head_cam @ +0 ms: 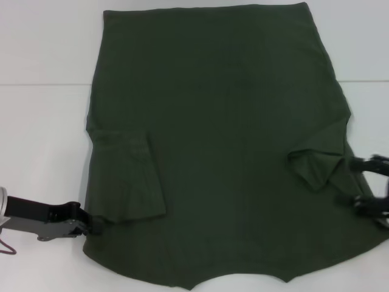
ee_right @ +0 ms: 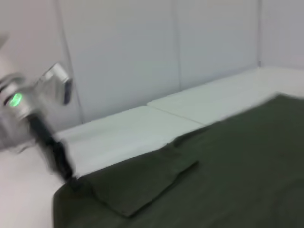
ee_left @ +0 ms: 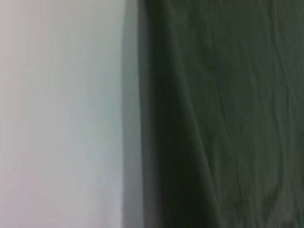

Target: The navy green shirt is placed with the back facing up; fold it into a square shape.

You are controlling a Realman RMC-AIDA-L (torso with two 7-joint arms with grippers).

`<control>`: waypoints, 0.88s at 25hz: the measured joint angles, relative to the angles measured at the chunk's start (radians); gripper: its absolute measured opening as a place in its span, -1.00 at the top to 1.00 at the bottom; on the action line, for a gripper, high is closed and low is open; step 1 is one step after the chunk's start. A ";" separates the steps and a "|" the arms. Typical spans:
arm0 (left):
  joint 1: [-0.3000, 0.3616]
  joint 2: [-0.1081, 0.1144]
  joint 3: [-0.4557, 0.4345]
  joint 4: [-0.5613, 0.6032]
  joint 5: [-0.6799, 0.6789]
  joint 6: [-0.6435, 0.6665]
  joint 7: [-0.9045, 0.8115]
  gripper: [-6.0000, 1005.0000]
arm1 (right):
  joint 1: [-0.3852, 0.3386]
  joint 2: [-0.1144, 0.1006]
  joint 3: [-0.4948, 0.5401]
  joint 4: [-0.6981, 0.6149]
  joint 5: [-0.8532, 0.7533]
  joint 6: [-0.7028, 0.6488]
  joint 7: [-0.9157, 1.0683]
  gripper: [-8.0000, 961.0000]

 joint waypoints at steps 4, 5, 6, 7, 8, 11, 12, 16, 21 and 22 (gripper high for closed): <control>-0.005 0.001 0.010 0.000 -0.006 0.009 0.039 0.90 | 0.012 -0.024 -0.011 -0.333 -0.100 -0.085 0.576 -0.91; -0.007 0.001 0.010 0.000 -0.007 0.010 0.048 0.91 | 0.022 -0.039 -0.013 -0.399 -0.144 -0.104 0.720 -0.91; -0.008 0.002 0.010 0.000 -0.007 0.011 0.058 0.91 | 0.035 -0.056 -0.013 -0.445 -0.186 -0.124 0.842 -0.91; -0.009 0.003 0.010 0.000 -0.008 0.014 0.069 0.91 | 0.048 -0.074 -0.012 -0.478 -0.225 -0.141 0.945 -0.91; -0.009 0.004 0.009 0.000 -0.008 0.017 0.077 0.92 | 0.060 -0.088 -0.009 -0.490 -0.262 -0.155 1.016 -0.91; -0.008 0.005 0.004 0.014 -0.008 0.027 0.099 0.92 | 0.095 -0.111 -0.002 -0.507 -0.415 -0.166 1.142 -0.91; -0.007 0.005 0.003 0.019 -0.009 0.029 0.102 0.92 | 0.104 -0.110 -0.001 -0.507 -0.475 -0.159 1.150 -0.91; -0.005 0.004 0.004 0.026 -0.011 0.033 0.116 0.92 | 0.115 -0.098 -0.026 -0.435 -0.552 -0.117 1.127 -0.91; -0.003 0.003 0.006 0.026 -0.018 0.027 0.129 0.92 | 0.116 -0.106 -0.055 -0.304 -0.553 -0.051 1.102 -0.90; -0.003 0.003 0.006 0.026 -0.019 0.026 0.130 0.92 | 0.118 -0.109 -0.057 -0.279 -0.553 -0.041 1.096 -0.90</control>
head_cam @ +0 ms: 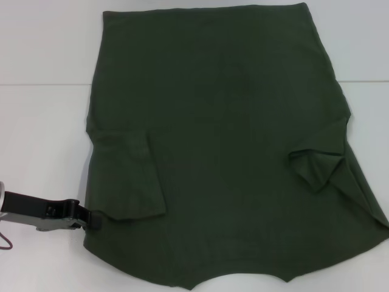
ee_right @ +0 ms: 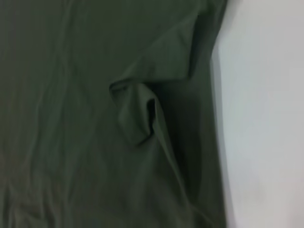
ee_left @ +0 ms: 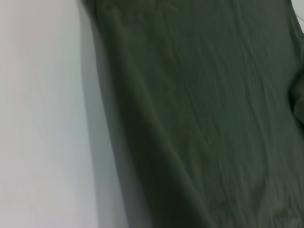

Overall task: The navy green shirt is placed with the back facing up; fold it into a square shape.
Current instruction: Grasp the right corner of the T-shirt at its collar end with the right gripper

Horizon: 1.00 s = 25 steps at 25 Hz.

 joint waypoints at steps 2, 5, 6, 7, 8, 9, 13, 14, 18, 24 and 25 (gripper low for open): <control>0.001 -0.001 0.000 0.000 -0.001 -0.002 0.002 0.92 | 0.008 -0.005 -0.003 0.051 0.000 0.024 -0.013 -0.90; 0.002 -0.004 -0.001 0.000 -0.002 -0.004 0.005 0.92 | 0.019 -0.009 -0.009 0.117 0.000 0.060 -0.030 -0.90; 0.003 -0.004 -0.002 0.000 -0.004 -0.004 0.006 0.92 | 0.025 -0.010 -0.010 0.135 0.001 0.069 -0.038 -0.90; 0.003 -0.005 -0.004 0.000 -0.005 -0.005 0.006 0.92 | 0.030 -0.010 -0.010 0.147 0.001 0.071 -0.044 -0.90; 0.003 -0.005 -0.004 0.000 -0.006 -0.006 0.006 0.92 | 0.035 -0.009 -0.013 0.156 0.000 0.075 -0.048 -0.90; 0.003 -0.005 -0.004 0.000 -0.008 -0.006 0.006 0.92 | 0.041 -0.008 -0.020 0.164 -0.001 0.078 -0.051 -0.90; 0.005 -0.005 -0.001 0.000 -0.016 -0.010 0.007 0.91 | 0.046 -0.005 -0.054 0.178 -0.010 0.109 -0.048 -0.90; 0.005 -0.005 -0.002 0.000 -0.016 -0.011 0.007 0.91 | 0.046 -0.004 -0.057 0.182 -0.014 0.118 -0.047 -0.90; 0.004 -0.005 -0.005 -0.001 -0.016 -0.018 0.007 0.91 | 0.048 -0.008 -0.059 0.218 -0.020 0.135 -0.048 -0.89; -0.002 -0.003 -0.006 -0.002 -0.016 -0.020 0.007 0.91 | 0.053 0.000 -0.092 0.231 -0.023 0.155 -0.047 -0.89; -0.002 -0.003 -0.006 -0.002 -0.016 -0.020 0.007 0.91 | 0.055 0.000 -0.098 0.233 -0.023 0.158 -0.046 -0.89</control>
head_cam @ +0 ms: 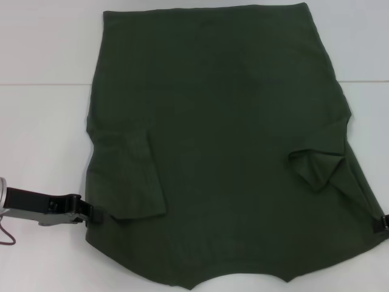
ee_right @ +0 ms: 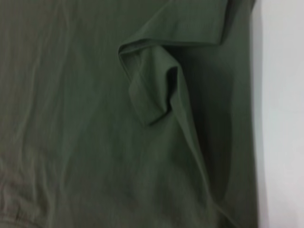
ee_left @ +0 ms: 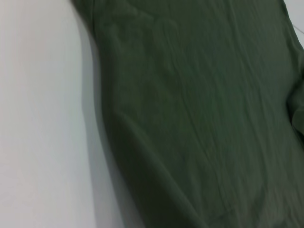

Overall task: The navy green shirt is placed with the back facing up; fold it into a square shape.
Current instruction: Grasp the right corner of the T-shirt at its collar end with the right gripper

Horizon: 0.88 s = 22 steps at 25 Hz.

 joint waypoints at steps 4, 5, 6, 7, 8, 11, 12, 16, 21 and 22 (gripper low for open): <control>0.000 0.000 0.000 0.001 -0.002 0.000 -0.001 0.91 | 0.006 0.000 -0.014 0.014 -0.002 0.004 0.000 -0.89; 0.000 0.000 0.000 0.001 -0.002 0.000 -0.001 0.91 | 0.007 0.000 -0.017 0.015 -0.003 0.004 0.000 -0.89; -0.001 0.000 0.000 0.001 -0.003 0.000 -0.001 0.91 | 0.008 0.000 -0.019 0.016 -0.004 0.006 0.000 -0.89; -0.001 0.000 0.000 0.002 -0.003 0.000 -0.001 0.91 | 0.008 0.000 -0.020 0.016 -0.005 0.009 0.000 -0.88; -0.001 0.000 0.000 0.002 -0.004 0.000 -0.001 0.91 | 0.009 0.001 -0.021 0.017 -0.005 0.013 0.000 -0.88; -0.002 0.000 0.003 0.001 -0.009 0.000 -0.001 0.91 | 0.011 0.002 -0.027 0.019 -0.011 0.015 0.001 -0.88; -0.002 0.000 0.004 0.001 -0.010 0.000 -0.001 0.91 | 0.012 0.003 -0.028 0.019 -0.017 0.017 0.002 -0.88; -0.002 0.000 0.005 -0.001 -0.011 0.000 0.001 0.91 | 0.016 0.005 -0.029 0.019 -0.027 0.022 0.005 -0.88; -0.001 0.000 0.003 -0.001 -0.011 0.000 0.001 0.91 | 0.019 0.006 -0.032 0.019 -0.029 0.023 0.005 -0.88; -0.001 0.000 0.003 -0.002 -0.011 0.000 0.001 0.91 | 0.020 0.006 -0.033 0.019 -0.029 0.023 0.006 -0.88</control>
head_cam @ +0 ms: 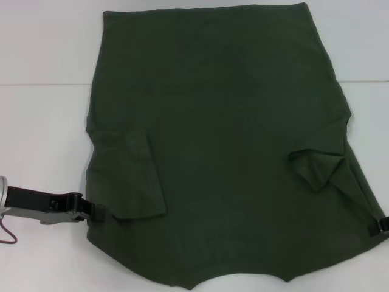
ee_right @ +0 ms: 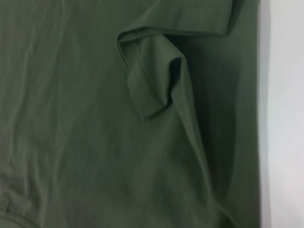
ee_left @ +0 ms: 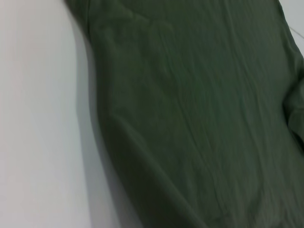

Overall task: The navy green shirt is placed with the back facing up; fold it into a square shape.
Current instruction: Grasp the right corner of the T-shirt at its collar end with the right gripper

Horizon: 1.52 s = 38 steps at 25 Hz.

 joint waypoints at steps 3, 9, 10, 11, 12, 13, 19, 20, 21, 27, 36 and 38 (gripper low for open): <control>0.000 0.000 0.001 0.000 0.000 0.000 0.000 0.91 | 0.003 0.002 -0.003 0.000 0.000 0.000 0.001 -0.87; 0.000 -0.002 0.000 0.000 0.000 0.000 0.000 0.91 | 0.013 0.009 -0.010 0.004 0.000 0.000 0.001 -0.87; 0.000 -0.002 0.000 0.000 0.000 0.000 -0.001 0.91 | 0.016 0.009 -0.012 0.008 0.000 0.000 0.001 -0.87; 0.000 -0.002 0.000 0.000 0.000 0.000 -0.001 0.91 | 0.019 0.009 -0.014 0.011 0.000 0.000 0.001 -0.87; 0.000 -0.002 0.000 0.000 0.000 0.000 -0.001 0.91 | 0.023 0.010 -0.016 0.017 0.000 0.000 0.001 -0.87; 0.000 -0.002 -0.001 0.001 -0.001 0.000 -0.001 0.91 | 0.026 0.010 -0.018 0.021 0.000 0.000 0.001 -0.87; -0.001 -0.002 -0.002 0.002 -0.004 0.000 0.000 0.91 | 0.054 0.018 -0.021 0.026 0.004 0.002 0.000 -0.87; -0.001 -0.002 -0.002 0.003 -0.008 0.000 0.000 0.91 | 0.059 0.019 -0.022 0.027 0.004 0.006 0.000 -0.86; -0.001 -0.002 -0.001 0.003 -0.010 0.000 0.000 0.91 | 0.066 0.021 -0.027 0.032 0.004 0.008 0.000 -0.86; 0.002 -0.001 -0.001 0.003 -0.015 0.001 0.000 0.91 | 0.088 0.024 -0.058 0.059 0.001 0.027 0.004 -0.86; -0.002 0.002 -0.001 0.003 -0.027 0.000 0.000 0.91 | 0.093 0.024 -0.096 0.049 0.000 0.026 -0.004 -0.86; -0.002 0.002 0.000 0.003 -0.029 0.000 0.000 0.91 | 0.093 0.024 -0.110 0.051 0.000 0.028 -0.001 -0.73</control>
